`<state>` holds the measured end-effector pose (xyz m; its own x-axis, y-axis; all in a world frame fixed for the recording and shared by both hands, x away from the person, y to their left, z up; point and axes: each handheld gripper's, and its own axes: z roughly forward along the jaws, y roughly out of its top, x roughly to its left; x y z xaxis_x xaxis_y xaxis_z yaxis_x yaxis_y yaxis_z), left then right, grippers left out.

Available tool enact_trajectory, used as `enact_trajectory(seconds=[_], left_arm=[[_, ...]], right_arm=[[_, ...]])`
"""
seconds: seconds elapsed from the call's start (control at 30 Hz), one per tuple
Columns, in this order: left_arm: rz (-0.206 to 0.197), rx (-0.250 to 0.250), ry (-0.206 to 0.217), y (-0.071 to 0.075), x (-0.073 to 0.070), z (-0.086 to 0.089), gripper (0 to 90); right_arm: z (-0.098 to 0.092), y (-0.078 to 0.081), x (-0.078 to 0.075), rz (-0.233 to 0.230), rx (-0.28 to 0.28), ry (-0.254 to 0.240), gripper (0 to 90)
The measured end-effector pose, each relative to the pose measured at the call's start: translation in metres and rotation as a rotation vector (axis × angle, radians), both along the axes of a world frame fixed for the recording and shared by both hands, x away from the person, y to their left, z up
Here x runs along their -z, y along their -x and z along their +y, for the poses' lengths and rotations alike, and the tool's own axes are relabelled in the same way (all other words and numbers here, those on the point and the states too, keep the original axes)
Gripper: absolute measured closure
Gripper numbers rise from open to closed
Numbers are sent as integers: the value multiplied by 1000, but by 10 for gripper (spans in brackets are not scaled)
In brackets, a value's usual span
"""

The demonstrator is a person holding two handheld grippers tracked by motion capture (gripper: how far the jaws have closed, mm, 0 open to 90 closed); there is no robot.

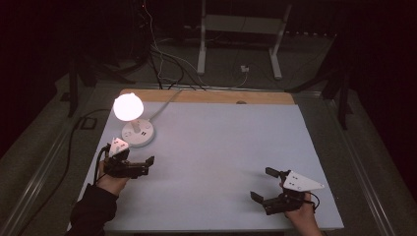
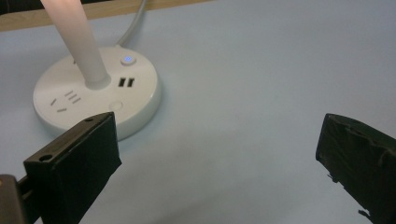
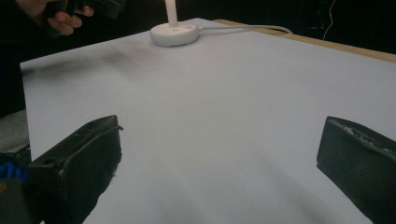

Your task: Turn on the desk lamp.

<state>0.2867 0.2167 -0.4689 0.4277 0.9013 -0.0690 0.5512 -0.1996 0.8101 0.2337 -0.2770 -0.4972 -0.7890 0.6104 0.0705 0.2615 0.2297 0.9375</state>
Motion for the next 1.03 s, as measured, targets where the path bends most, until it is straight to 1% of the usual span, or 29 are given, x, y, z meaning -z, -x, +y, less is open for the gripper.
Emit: enact_trajectory(seconds=[0.17,0.33,0.4,0.47,0.53,0.6,0.67,0.73,0.77,0.83,0.93,1.03], left_arm=[[5,14,-2,10,6,1,1],[21,35,-27,20,14,0,1],[22,44,-19,23,19,1,1],[29,59,2,26,24,4,2],[31,68,32,29,30,6,2],[35,80,28,31,35,8,2],[41,81,6,34,38,9,2],[69,91,-19,35,43,8,2],[79,102,-26,36,44,7,2],[81,106,-47,36,45,6,2],[87,104,-57,34,46,5,2],[84,107,-50,33,46,4,2]], right_arm=[[0,0,0,1,1,-1,0],[0,0,0,0,1,3,0],[1,0,0,3,0,5,0],[1,0,1,2,-1,6,0],[0,0,1,5,1,4,0],[1,0,1,5,1,7,0],[1,0,1,4,0,10,0],[1,0,1,7,1,9,0],[1,0,1,6,1,9,0],[1,0,1,3,1,10,0],[1,0,1,5,1,10,0],[1,0,1,3,-2,13,0]])
